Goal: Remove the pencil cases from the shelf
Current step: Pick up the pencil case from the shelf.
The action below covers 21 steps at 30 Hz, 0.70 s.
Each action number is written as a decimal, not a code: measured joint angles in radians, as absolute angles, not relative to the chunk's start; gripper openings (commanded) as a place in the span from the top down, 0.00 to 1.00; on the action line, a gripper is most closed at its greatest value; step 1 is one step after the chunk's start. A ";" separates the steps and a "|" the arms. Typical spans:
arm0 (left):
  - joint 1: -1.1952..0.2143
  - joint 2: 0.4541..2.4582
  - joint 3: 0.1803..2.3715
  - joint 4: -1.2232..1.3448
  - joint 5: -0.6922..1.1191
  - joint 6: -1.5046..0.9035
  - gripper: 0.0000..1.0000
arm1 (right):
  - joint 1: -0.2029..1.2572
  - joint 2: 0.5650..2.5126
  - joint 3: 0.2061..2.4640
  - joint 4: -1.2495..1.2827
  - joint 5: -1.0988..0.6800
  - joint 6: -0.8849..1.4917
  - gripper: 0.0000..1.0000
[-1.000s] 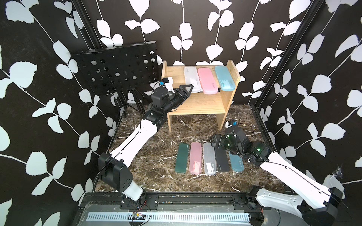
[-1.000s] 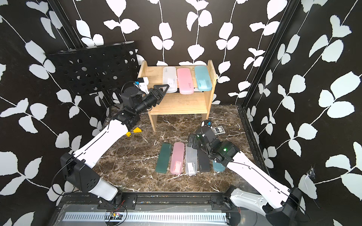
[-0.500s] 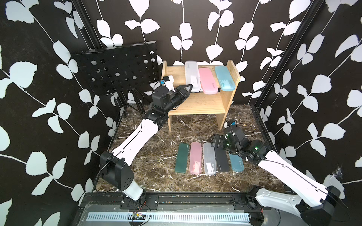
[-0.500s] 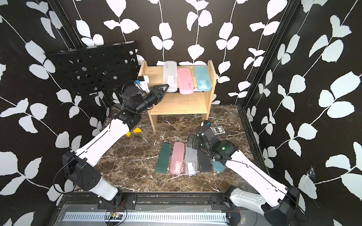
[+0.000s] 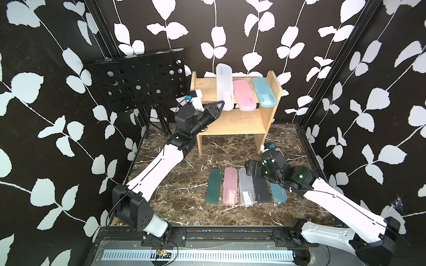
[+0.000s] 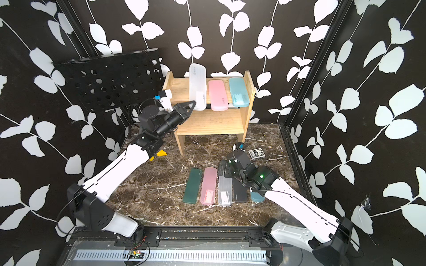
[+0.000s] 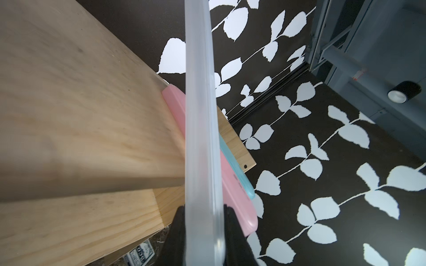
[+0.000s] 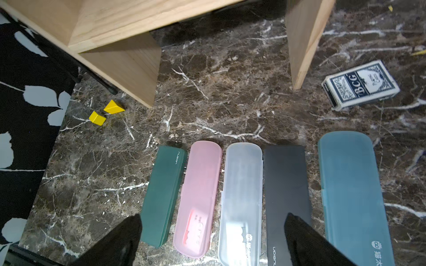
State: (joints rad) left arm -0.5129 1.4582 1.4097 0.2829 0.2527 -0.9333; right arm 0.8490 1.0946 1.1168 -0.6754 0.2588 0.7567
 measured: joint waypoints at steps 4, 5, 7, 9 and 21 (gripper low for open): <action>-0.511 1.299 1.214 0.311 0.238 -0.785 1.00 | 0.981 1.110 1.219 -0.664 0.348 0.704 0.01; -0.510 1.254 1.161 0.321 0.233 -0.750 1.00 | 1.016 1.113 1.243 -0.654 0.373 0.689 0.01; -0.508 1.153 1.043 0.337 0.223 -0.678 1.00 | 1.102 1.126 1.290 -0.624 0.429 0.652 0.01; -0.508 1.070 0.952 0.347 0.224 -0.622 1.00 | 1.169 1.142 1.325 -0.576 0.469 0.614 0.01; -0.510 0.667 0.614 0.350 0.233 -0.485 1.00 | 1.236 1.428 1.629 -0.378 0.406 0.496 0.01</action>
State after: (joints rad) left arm -0.5098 0.6670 0.6140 0.3496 0.2329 -0.4850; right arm 1.2362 1.4284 1.6287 -0.3779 0.4065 0.4961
